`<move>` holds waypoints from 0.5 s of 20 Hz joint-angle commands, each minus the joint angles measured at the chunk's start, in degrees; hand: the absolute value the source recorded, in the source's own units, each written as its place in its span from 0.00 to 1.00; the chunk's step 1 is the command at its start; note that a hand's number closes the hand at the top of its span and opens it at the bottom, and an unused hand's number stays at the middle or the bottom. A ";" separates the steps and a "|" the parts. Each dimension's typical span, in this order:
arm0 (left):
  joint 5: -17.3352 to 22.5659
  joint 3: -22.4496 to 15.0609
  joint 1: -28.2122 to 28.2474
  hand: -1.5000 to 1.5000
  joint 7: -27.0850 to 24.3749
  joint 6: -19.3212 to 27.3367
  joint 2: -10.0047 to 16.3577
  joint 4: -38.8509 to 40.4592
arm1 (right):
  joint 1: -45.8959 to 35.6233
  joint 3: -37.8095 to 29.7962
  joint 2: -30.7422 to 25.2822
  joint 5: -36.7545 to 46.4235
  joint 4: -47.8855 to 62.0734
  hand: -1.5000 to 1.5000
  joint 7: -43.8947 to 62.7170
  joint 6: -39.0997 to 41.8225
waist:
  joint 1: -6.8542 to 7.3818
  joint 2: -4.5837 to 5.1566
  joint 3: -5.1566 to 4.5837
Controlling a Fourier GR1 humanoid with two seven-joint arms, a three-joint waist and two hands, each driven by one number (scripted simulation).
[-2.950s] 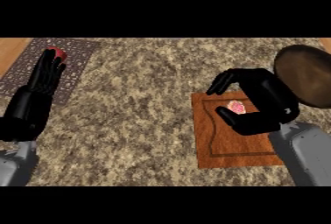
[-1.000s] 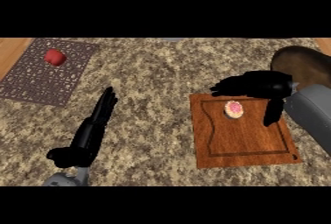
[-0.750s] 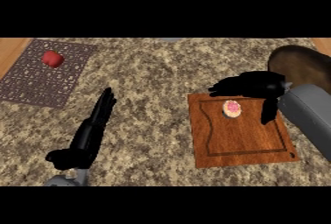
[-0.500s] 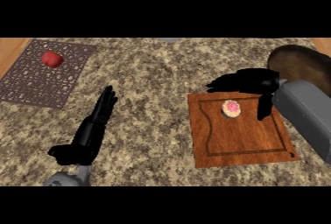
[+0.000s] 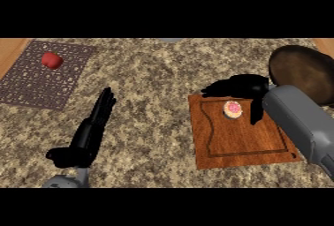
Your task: Pick the cupcake from the cutting board and place it in the pan
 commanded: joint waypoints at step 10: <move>-2.10 0.34 -1.30 0.50 -0.04 -0.79 -2.72 1.35 | -1.85 2.91 7.90 11.34 13.41 1.00 -7.97 -10.11 | 0.49 0.32 0.04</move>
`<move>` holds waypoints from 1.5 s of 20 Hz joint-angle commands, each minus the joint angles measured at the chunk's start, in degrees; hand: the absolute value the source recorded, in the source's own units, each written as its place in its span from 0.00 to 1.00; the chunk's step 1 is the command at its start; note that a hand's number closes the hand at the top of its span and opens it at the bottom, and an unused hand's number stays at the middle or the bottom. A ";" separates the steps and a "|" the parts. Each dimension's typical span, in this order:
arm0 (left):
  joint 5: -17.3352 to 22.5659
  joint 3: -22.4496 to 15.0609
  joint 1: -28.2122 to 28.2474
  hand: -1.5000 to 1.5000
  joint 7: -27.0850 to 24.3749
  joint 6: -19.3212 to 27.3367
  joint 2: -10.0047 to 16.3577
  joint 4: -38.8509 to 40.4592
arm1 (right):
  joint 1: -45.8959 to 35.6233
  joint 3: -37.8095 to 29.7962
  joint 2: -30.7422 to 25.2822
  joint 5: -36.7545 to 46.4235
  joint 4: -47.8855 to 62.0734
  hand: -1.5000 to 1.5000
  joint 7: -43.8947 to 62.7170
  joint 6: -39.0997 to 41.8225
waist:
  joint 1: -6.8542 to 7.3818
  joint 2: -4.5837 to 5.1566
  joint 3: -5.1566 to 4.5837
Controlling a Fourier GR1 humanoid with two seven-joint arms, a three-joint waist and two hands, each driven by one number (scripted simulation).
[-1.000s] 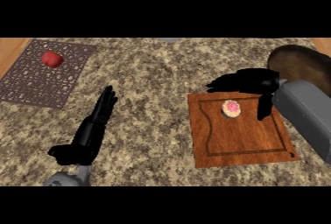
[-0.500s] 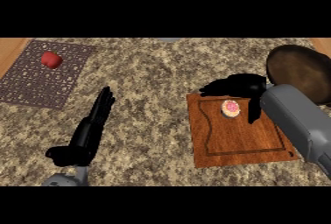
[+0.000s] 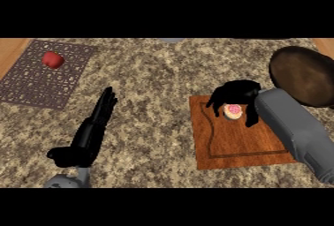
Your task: Pick the cupcake from the cutting board and place it in the pan
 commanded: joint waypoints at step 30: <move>-1.88 4.49 6.42 0.50 -0.89 0.61 0.69 -1.05 | 8.22 -30.35 -0.13 -17.60 -12.17 1.00 37.21 -26.86 | -7.07 -2.52 -0.03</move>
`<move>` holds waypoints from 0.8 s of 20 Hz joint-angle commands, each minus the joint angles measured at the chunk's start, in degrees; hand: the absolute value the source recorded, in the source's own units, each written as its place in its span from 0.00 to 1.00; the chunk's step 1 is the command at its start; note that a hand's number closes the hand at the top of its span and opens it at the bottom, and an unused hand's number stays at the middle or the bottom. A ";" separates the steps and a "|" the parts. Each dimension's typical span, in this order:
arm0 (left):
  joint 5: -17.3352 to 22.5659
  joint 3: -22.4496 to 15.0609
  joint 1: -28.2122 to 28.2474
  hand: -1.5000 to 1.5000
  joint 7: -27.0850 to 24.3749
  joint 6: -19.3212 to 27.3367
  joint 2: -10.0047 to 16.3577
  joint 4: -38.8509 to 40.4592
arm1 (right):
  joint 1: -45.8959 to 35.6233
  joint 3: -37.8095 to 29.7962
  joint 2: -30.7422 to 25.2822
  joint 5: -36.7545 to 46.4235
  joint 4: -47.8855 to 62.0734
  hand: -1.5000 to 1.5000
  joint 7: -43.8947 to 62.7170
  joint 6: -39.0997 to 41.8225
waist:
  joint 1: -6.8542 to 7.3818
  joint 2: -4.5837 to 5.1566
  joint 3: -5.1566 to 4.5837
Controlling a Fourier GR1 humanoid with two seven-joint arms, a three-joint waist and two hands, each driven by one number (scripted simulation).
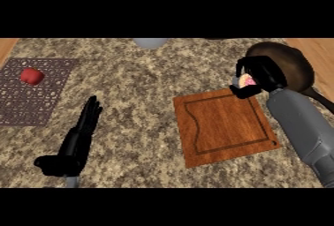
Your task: Pick the cupcake from the cutting board and place it in the pan
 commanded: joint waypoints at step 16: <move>-1.25 -1.94 -0.61 0.50 0.72 -3.02 -1.86 -3.08 | 15.16 -17.72 -10.69 -10.29 -24.20 1.00 15.03 -1.06 | 5.94 2.57 0.28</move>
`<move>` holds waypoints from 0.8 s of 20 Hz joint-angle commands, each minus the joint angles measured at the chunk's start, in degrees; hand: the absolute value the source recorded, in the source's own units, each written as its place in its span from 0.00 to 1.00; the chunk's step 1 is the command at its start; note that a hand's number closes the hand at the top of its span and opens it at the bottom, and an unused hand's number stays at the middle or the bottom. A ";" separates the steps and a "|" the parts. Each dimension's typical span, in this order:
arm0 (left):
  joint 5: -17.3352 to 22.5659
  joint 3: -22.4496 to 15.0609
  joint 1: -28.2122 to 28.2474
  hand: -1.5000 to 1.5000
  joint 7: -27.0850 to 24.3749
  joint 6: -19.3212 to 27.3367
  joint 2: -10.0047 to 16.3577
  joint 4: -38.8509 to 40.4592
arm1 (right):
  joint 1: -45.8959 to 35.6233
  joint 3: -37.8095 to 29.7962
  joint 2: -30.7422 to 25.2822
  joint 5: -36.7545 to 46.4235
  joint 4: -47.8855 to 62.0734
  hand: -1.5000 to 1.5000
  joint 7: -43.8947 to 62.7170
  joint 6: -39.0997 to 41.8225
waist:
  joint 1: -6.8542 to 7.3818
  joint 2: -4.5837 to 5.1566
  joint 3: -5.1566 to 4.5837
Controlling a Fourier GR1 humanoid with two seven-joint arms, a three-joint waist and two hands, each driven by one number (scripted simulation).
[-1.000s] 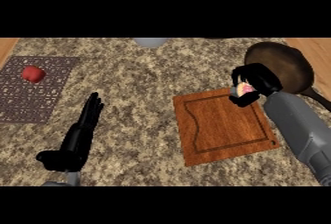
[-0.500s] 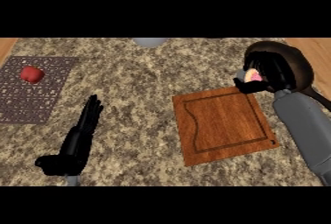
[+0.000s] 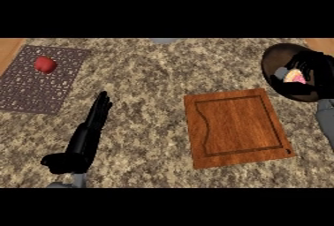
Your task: Pick the cupcake from the cutting board and place it in the pan
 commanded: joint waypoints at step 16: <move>-1.80 -0.40 -5.84 0.50 -1.23 -2.11 -2.38 4.34 | -16.16 -18.60 -8.55 -2.12 39.90 1.00 -28.24 -14.20 | 4.47 1.97 0.32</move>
